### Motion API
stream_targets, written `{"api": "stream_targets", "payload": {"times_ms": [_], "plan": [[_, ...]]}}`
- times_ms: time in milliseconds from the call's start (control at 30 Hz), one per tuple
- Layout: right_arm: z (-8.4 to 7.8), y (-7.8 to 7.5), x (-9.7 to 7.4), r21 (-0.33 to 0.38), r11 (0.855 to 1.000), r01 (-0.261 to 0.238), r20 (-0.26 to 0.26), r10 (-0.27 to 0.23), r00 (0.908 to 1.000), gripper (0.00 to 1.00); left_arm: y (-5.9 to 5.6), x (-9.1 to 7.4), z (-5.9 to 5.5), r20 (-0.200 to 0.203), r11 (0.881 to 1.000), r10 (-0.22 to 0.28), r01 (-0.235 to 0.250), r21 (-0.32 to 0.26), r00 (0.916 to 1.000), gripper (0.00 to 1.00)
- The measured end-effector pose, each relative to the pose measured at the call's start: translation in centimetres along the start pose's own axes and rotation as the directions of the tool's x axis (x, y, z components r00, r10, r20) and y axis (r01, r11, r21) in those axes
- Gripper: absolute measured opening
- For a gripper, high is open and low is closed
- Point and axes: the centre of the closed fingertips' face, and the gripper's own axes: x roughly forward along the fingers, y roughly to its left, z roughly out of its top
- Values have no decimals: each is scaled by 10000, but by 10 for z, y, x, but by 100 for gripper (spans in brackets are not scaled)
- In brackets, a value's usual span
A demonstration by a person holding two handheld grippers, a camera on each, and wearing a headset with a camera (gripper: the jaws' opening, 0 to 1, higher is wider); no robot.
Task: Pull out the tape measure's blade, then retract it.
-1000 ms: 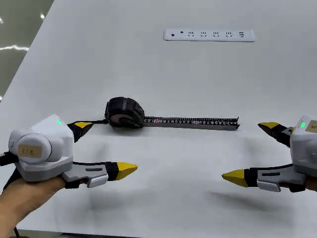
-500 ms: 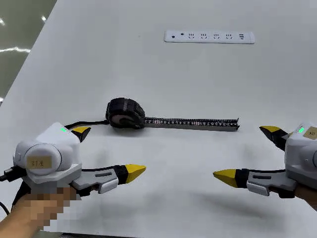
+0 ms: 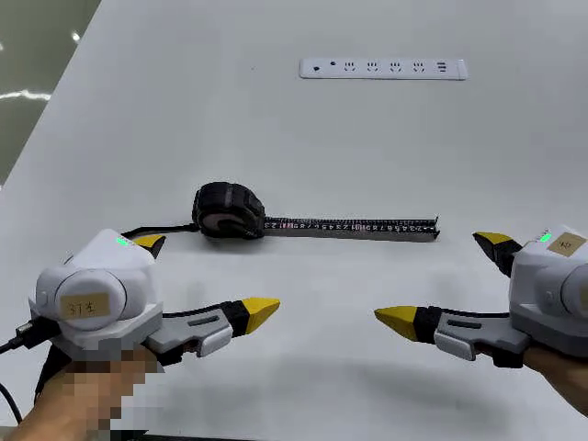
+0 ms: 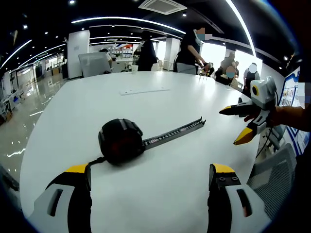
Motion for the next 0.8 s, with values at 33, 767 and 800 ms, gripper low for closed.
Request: {"api": "stream_targets", "payload": {"times_ms": [33, 767, 800], "plan": [[0, 1, 0, 11, 10000, 10, -7, -10, 10000, 99, 1, 0, 1, 25, 10000, 93, -93, 11, 10000, 99], [13, 16, 1, 222, 9997, 113, 400, -122, 9991, 99, 3, -4, 10, 357, 9984, 548, -553, 128, 9979, 98], [14, 16, 0, 214, 9997, 118, 408, -127, 9991, 99, 3, -4, 10, 342, 9984, 547, -552, 122, 9979, 98]]}}
